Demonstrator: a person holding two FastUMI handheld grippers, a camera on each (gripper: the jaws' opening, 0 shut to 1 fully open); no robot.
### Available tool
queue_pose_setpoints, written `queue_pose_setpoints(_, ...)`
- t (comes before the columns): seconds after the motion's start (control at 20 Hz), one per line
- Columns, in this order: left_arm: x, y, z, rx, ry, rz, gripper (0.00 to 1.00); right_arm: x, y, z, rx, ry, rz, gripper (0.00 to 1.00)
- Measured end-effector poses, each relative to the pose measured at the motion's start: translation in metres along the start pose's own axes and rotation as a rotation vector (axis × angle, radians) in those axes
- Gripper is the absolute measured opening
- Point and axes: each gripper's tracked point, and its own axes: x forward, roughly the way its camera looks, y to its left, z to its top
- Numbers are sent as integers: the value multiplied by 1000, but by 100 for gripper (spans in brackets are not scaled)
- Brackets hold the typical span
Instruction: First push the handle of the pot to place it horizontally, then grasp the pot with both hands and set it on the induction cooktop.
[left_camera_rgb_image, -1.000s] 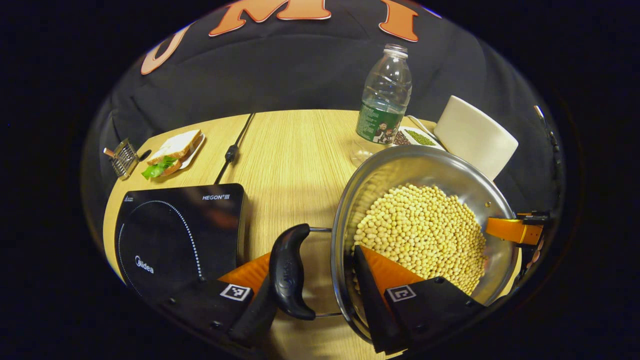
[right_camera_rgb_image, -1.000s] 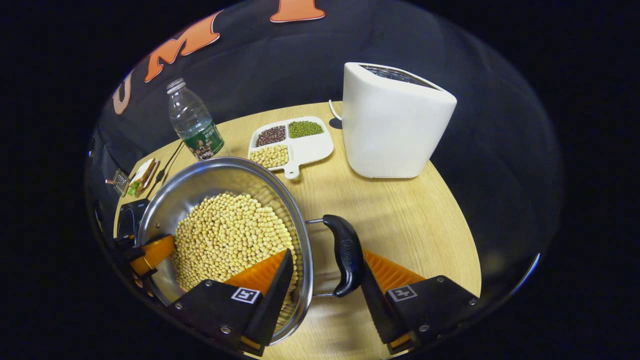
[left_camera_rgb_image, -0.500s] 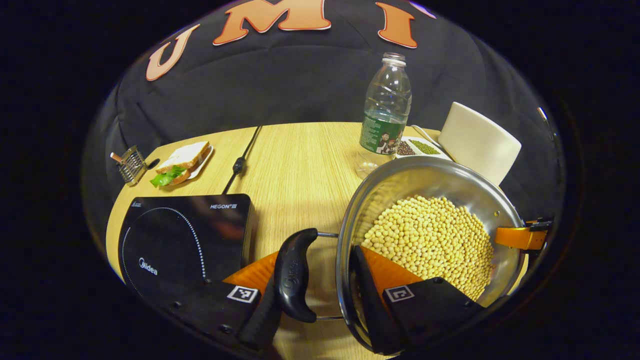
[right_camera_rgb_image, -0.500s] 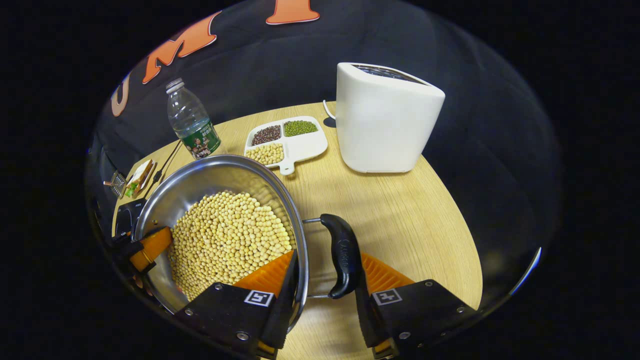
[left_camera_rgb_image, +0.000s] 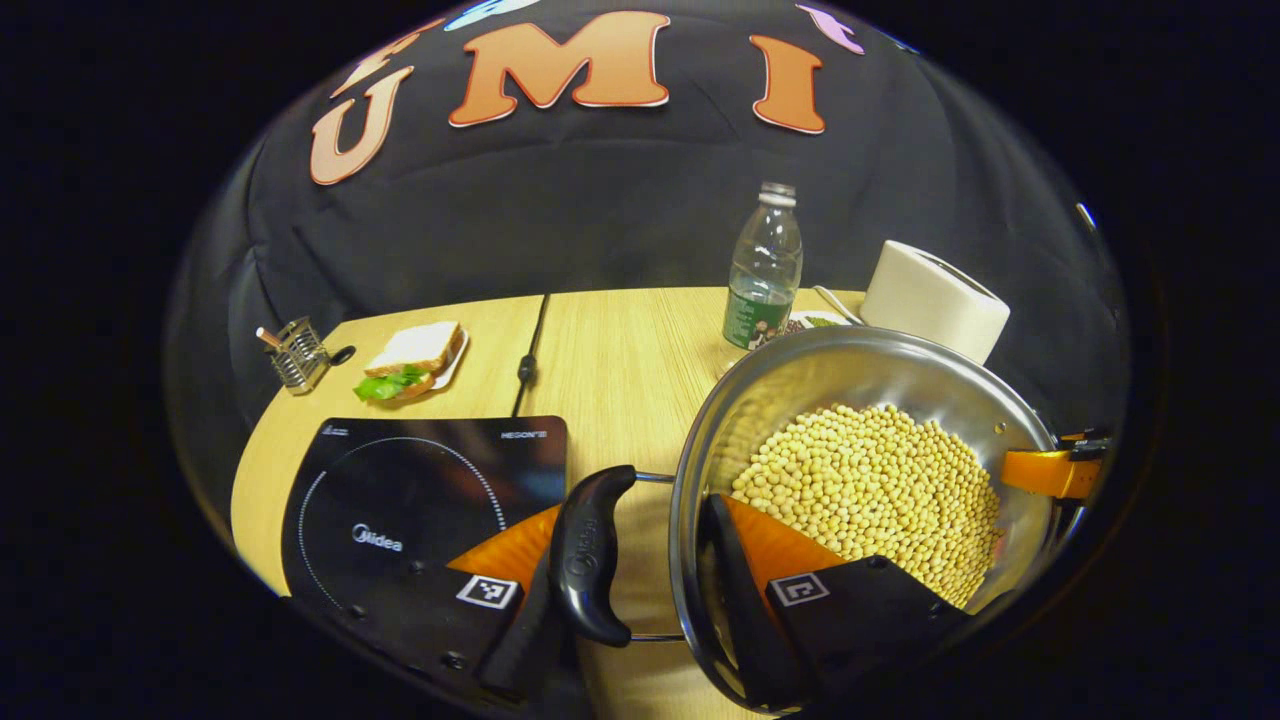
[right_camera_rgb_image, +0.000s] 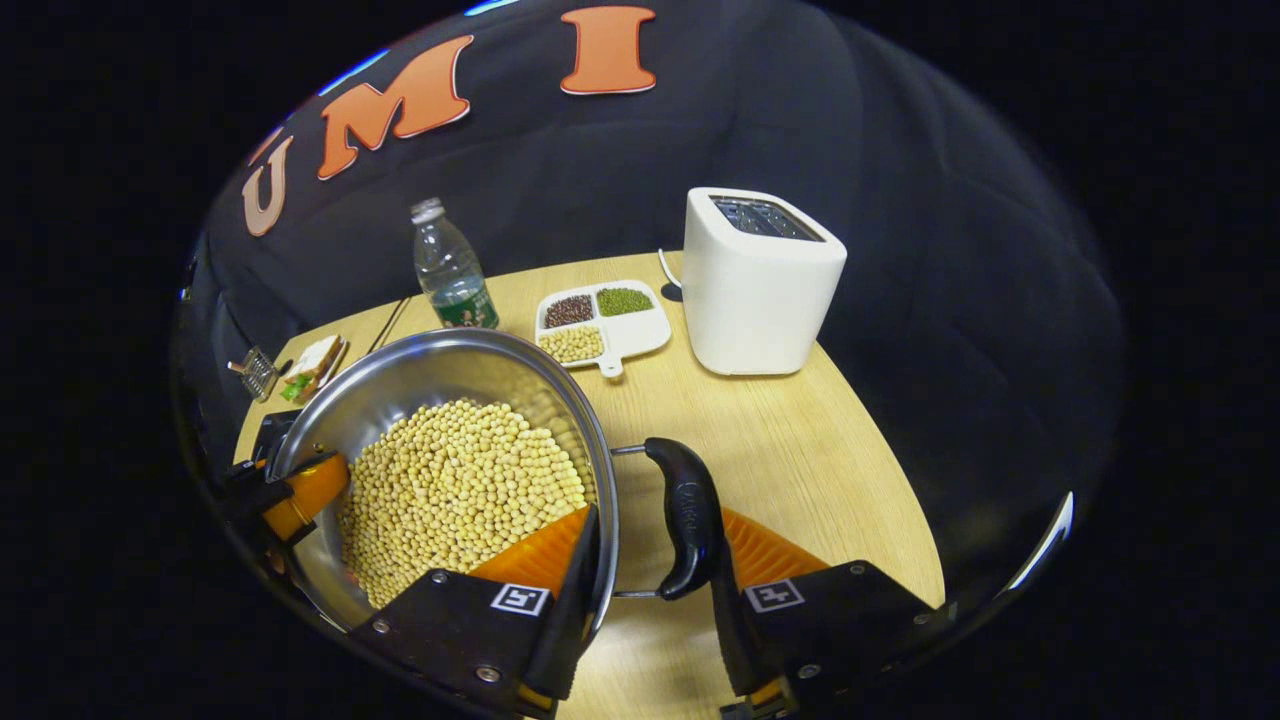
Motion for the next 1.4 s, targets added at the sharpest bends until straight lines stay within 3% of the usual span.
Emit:
queue_pose_setpoints(0.35, -67, 50, 23, -8, -70, 46, 74, 7, 1, 7, -18, -62, 45, 57)
queue_pose_setpoints(0.45, -82, 69, 27, -7, -89, 67, 80, 7, 4, 7, -20, -68, 62, 57)
queue_pose_setpoints(0.5, -89, 80, 30, -9, -99, 77, 74, 10, 4, 8, -27, -73, 70, 57)
queue_pose_setpoints(0.65, -107, 110, 31, -30, -111, 99, 77, 18, 9, 6, -47, -94, 91, 57)
queue_pose_setpoints(1.25, -165, 241, 43, -74, -129, 219, 76, 49, 10, 16, -101, -105, 184, 57)
queue_pose_setpoints(1.35, -160, 258, 38, -77, -128, 238, 77, 53, 7, 22, -110, -98, 197, 52)
queue_pose_setpoints(1.4, -158, 260, 38, -75, -127, 247, 77, 56, 8, 26, -110, -99, 204, 57)
